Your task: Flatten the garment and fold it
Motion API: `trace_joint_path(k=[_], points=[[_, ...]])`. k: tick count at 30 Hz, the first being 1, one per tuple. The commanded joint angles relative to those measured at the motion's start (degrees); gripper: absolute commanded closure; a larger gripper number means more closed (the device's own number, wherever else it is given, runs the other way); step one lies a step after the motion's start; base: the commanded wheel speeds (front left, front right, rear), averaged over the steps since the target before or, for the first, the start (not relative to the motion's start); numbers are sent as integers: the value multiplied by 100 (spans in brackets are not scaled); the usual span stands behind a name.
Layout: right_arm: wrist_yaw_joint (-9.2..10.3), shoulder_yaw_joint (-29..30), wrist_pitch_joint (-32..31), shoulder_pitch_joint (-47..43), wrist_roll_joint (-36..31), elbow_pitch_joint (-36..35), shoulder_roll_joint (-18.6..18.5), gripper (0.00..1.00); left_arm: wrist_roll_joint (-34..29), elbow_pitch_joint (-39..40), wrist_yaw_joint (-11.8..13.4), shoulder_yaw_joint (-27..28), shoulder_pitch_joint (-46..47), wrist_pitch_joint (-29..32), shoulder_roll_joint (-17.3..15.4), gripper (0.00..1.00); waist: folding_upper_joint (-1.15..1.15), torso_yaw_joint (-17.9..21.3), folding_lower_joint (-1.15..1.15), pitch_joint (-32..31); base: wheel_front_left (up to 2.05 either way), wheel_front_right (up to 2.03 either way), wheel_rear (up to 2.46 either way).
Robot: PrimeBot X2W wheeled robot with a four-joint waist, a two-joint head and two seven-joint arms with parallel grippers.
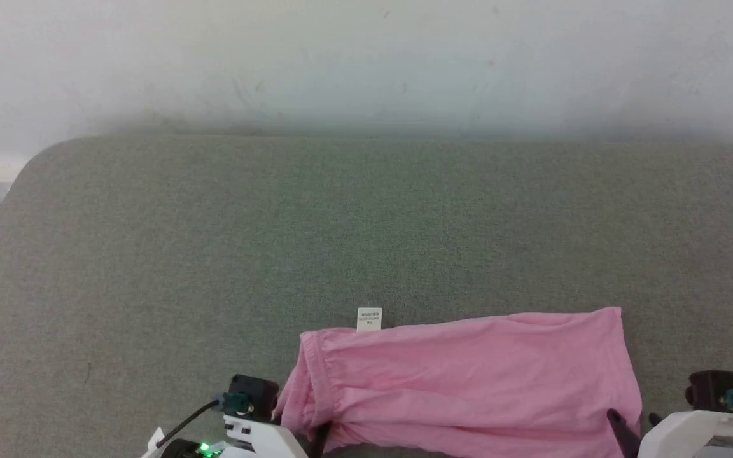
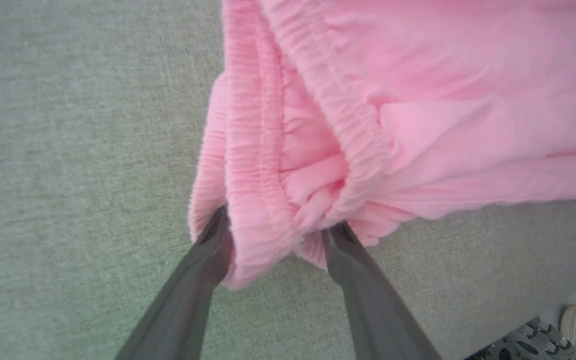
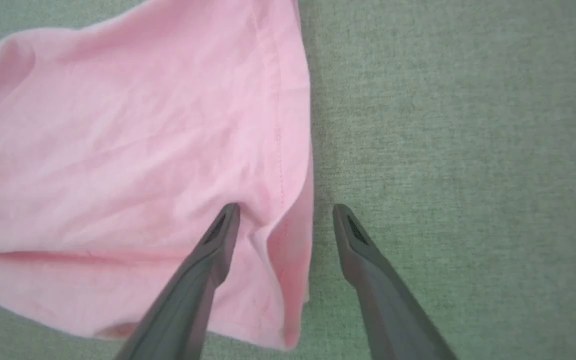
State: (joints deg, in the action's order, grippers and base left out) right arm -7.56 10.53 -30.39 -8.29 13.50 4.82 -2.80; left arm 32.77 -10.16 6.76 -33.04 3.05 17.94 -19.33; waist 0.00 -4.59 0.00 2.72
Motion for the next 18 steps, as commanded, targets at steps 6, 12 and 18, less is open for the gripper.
trace_joint_path(k=[6, 12, 18], points=[[8, 67, 398, 132, -79, -418, -102, 0, 124, 412, -42, 293, -85, -692, -32, 0, 0, -82, 0, -217, 0, 0, 0], [8, -60, 895, 76, -276, -897, -404, 0, 101, 872, -2, 691, -286, -1777, -15, 0, 0, -144, 0, -336, 0, 0, 0], [8, -242, 1231, -42, -248, -1018, -507, 0, -407, 1046, 149, 1310, -278, -3240, 90, 0, 0, -208, 0, -308, 0, 0, 0]])
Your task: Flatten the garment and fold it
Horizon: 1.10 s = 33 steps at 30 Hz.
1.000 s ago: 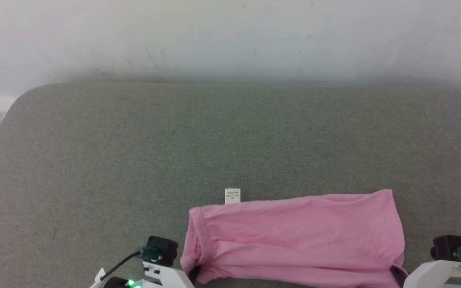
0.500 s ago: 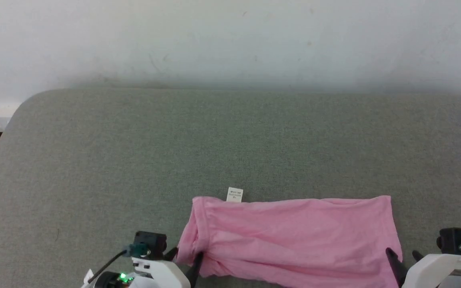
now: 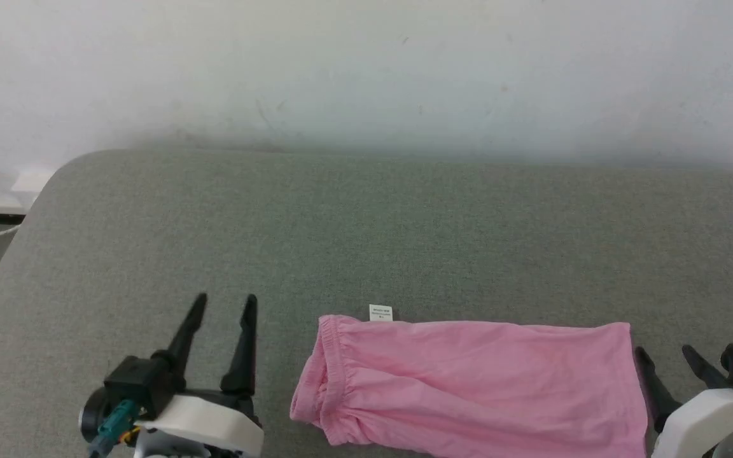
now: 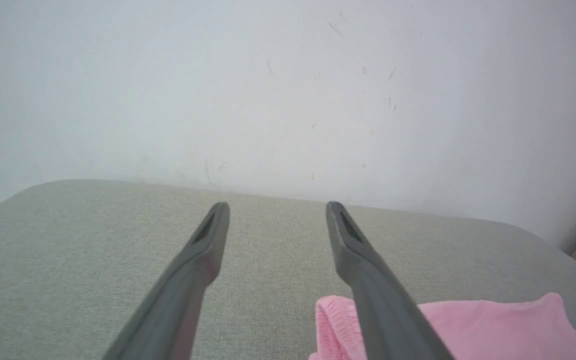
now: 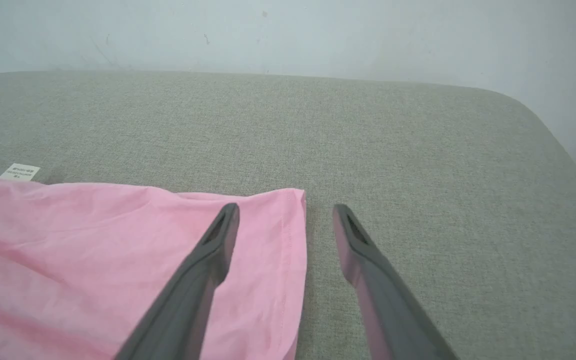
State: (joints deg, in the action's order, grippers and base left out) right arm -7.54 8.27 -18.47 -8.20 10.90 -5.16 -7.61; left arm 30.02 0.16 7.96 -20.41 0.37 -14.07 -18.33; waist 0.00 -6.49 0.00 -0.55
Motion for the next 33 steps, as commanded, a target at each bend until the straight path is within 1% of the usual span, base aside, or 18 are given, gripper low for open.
trace_joint_path(k=[1, 3, 6, 10, 14, 16, 20, 25, 28, 29, 30, 33], points=[[5, -26, 69, -77, 17, 3, -29, 0, -302, 52, 53, 126, -16, -73, 14, 0, 0, -35, 0, 28, 0, 0, 0], [5, 7, 95, -131, 17, 78, -11, 0, -628, 330, 104, 416, -58, -87, 203, 0, 0, -74, 0, 49, 0, 0, 0], [5, 96, 75, -181, -4, 223, 46, 0, -1203, 537, 64, 714, -291, -90, 391, 0, 0, -118, 0, 85, 0, 0, 0], [5, 299, -26, -200, -82, 514, 119, 0, -1640, 413, -45, 956, -581, -91, 619, 0, 0, -191, 0, 131, 0, 0, 0], [5, 515, -158, -137, -31, 822, 230, 0, -2012, 335, -156, 1095, -698, -92, 770, 0, 0, -286, 0, 192, 0, 0, 0], [5, 586, -270, -85, 47, 987, 287, 0, -2214, 315, -221, 1100, -719, -92, 793, 0, 0, -344, 0, 230, 0, 0, 0], [5, 582, -495, 31, 305, 1320, 357, 0, -2387, 268, -319, 1137, -712, -92, 912, 0, 0, -445, 0, 316, 0, 0, 0], [5, 527, -709, 180, 456, 1719, 387, 0, -2434, 212, -486, 1181, -647, -92, 1040, 0, 0, -553, 0, 441, 0, 0, 0], [5, 370, -810, 232, 549, 1913, 398, 0, -2452, 138, -594, 1221, -579, -93, 1081, 0, 0, -598, 0, 501, 0, 0, 0], [5, 291, -828, 241, 587, 1953, 399, 62, -2459, 118, -622, 1239, -561, -93, 1094, 0, 0, -606, 0, 513, 0, 0, 0], [5, 219, -822, 248, 622, 1974, 398, 100, -2469, 101, -647, 1256, -545, -93, 1106, 0, 0, -612, 0, 521, 0, 0, 0], [5, 132, -743, 266, 717, 1989, 379, 100, -2506, 58, -699, 1299, -526, -93, 1144, 0, 0, -605, 0, 512, 0, 0, 0]])
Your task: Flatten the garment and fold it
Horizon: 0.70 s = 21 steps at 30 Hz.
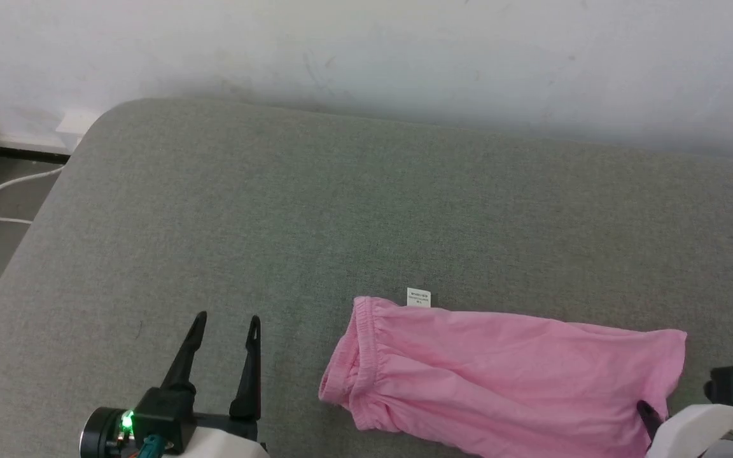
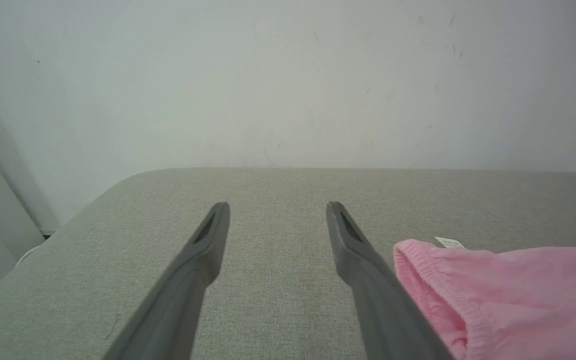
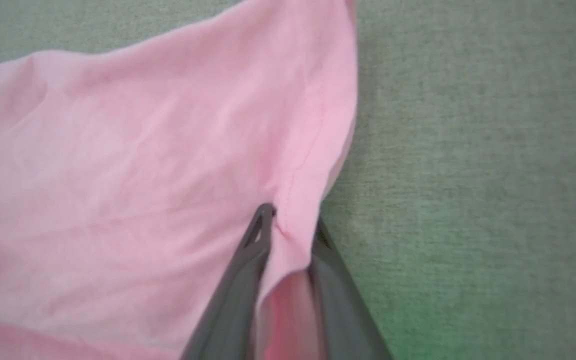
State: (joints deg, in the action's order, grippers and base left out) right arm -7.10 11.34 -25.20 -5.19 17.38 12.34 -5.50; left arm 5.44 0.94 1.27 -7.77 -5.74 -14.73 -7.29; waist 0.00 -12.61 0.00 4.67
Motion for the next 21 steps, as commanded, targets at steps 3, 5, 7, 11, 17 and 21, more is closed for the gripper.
trace_joint_path(k=[3, 5, 7, 11, 17, 21], points=[[-39, -72, 97, 5, -2, 229, 82, 100, -68, -48, -81, 72, 59, -27, 76, 0, 0, 51, 0, -81, 0, 0, 0], [-39, -18, 153, 27, -35, 227, 40, 100, -78, -59, -100, 81, 48, -27, 84, 0, 0, 74, 0, -114, 0, 0, 0], [-39, 158, 271, 84, -106, 220, -42, 100, -103, -72, -120, 93, 24, -27, 104, 0, 0, 116, 0, -173, 0, 0, 0], [-39, 704, 434, 244, -332, 228, -220, 100, -125, -96, -189, 102, 20, -27, 137, 0, 0, 170, 0, -244, 0, 0, 0], [-39, 1254, 444, 414, -664, 320, -381, 100, -144, -179, -293, 131, 31, -27, 178, 0, 0, 212, 0, -335, 0, 0, 0], [-39, 1121, 399, 376, -656, 164, -360, 100, -176, -244, -328, 136, -49, -27, 199, 0, 0, 233, 0, -465, 0, 0, 0]])
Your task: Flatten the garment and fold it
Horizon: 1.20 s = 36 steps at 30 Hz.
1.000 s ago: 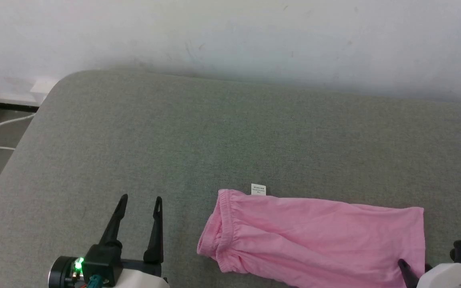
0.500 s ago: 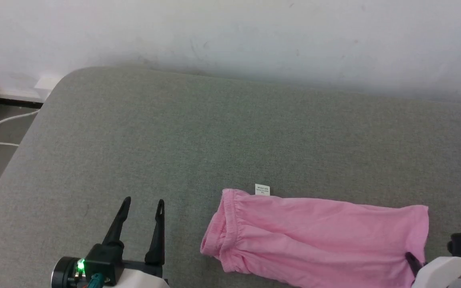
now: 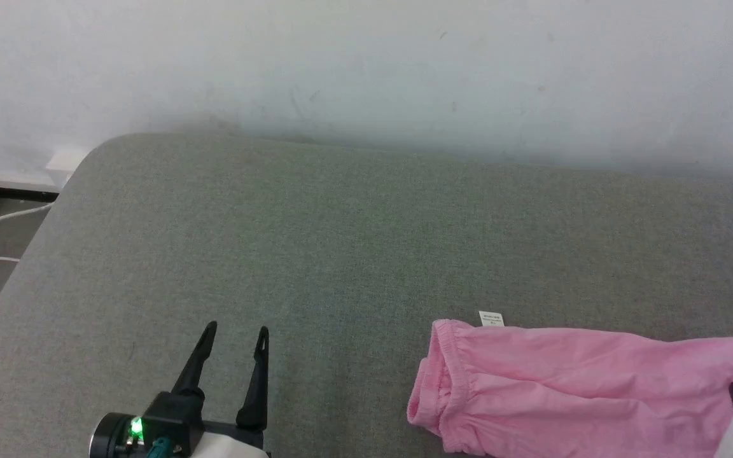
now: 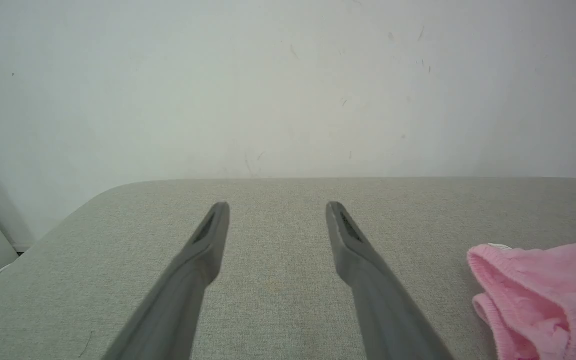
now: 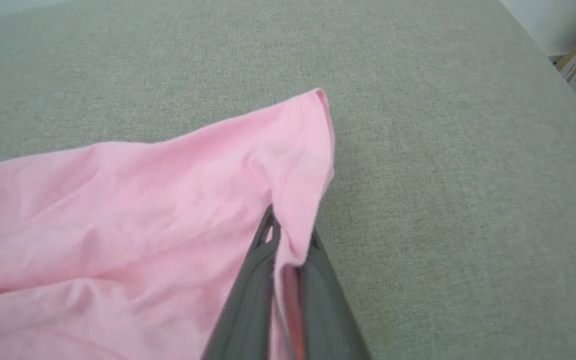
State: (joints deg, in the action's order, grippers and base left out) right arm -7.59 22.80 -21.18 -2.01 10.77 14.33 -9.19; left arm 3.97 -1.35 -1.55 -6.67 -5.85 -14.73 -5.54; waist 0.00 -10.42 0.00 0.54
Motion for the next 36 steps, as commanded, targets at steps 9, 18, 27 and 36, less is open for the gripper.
trace_joint_path(k=[9, 18, 27, 36], points=[[10, -1074, -533, -331, 422, -1363, 250, 100, -40, -88, -140, 81, -207, -27, 42, 0, 0, 18, 0, -351, 0, 0, 0], [10, -2303, -1138, -398, 873, -2210, 511, 100, -69, -70, -178, 56, -186, -27, 94, 0, 0, -235, 0, -305, 0, 0, 0], [10, -3009, -966, 59, 1021, -1525, 627, 100, -90, -140, -225, 52, -45, -27, 125, 0, 0, -632, 0, -122, 0, 0, 0], [10, -3600, -488, 609, 1232, -181, 630, 100, -112, -206, -256, -17, 98, -27, 160, 0, 0, -911, 0, 83, 0, 0, 0]])
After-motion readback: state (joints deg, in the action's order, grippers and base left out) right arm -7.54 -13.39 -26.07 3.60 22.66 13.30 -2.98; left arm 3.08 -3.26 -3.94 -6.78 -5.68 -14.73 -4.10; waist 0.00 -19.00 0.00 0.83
